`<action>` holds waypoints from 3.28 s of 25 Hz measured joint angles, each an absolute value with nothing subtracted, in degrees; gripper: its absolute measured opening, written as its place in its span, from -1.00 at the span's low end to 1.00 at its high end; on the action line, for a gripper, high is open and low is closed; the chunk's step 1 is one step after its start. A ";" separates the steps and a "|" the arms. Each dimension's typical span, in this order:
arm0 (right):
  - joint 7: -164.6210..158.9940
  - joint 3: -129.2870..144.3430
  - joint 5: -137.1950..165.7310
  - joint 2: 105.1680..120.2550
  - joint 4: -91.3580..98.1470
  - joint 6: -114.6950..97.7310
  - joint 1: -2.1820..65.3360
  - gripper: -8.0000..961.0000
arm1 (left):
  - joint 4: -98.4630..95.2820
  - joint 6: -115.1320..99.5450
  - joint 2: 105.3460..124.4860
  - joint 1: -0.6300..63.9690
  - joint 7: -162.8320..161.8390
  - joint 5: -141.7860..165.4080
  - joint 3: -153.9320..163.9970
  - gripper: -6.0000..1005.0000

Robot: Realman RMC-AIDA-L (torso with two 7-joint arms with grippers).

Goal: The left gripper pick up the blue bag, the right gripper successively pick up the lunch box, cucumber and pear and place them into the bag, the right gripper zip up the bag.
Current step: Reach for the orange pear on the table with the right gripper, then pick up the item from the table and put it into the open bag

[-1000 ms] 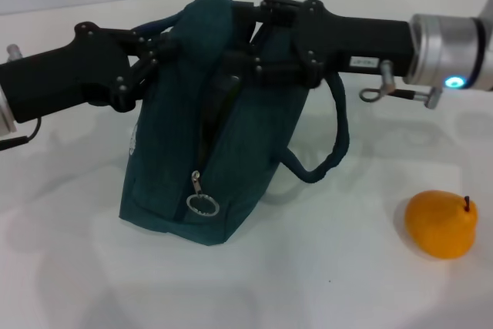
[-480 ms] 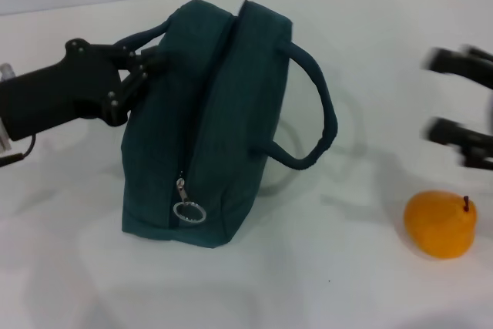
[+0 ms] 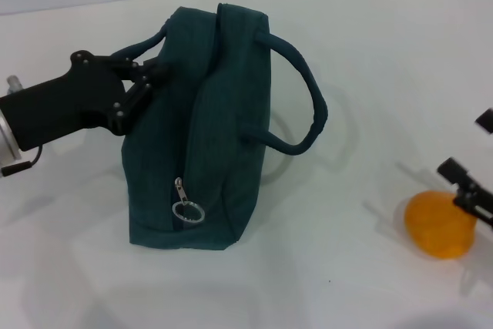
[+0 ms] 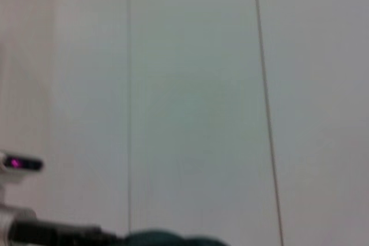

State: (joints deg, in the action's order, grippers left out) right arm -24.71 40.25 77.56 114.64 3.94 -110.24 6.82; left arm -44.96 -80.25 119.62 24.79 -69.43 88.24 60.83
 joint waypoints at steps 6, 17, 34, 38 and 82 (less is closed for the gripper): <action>-20.09 40.16 77.61 114.83 -2.61 -108.00 6.66 0.73 | -43.08 -80.04 119.66 25.42 -67.81 87.32 60.79 -0.90; -17.49 40.11 76.10 114.77 -4.30 -105.31 3.79 0.69 | -42.62 -80.04 119.70 25.06 -66.37 87.35 61.01 -0.90; -12.63 40.81 76.63 114.83 -7.12 -103.54 3.72 0.56 | -41.39 -80.07 119.71 26.18 -66.35 87.32 60.86 -0.90; -12.49 40.55 76.66 114.85 -7.24 -102.72 3.93 0.44 | -41.25 -80.00 119.71 26.59 -66.35 87.31 60.74 -0.90; -10.81 40.07 72.38 114.86 -8.52 -100.17 3.26 -0.72 | -39.63 -79.77 119.79 27.60 -65.57 85.79 61.26 -0.90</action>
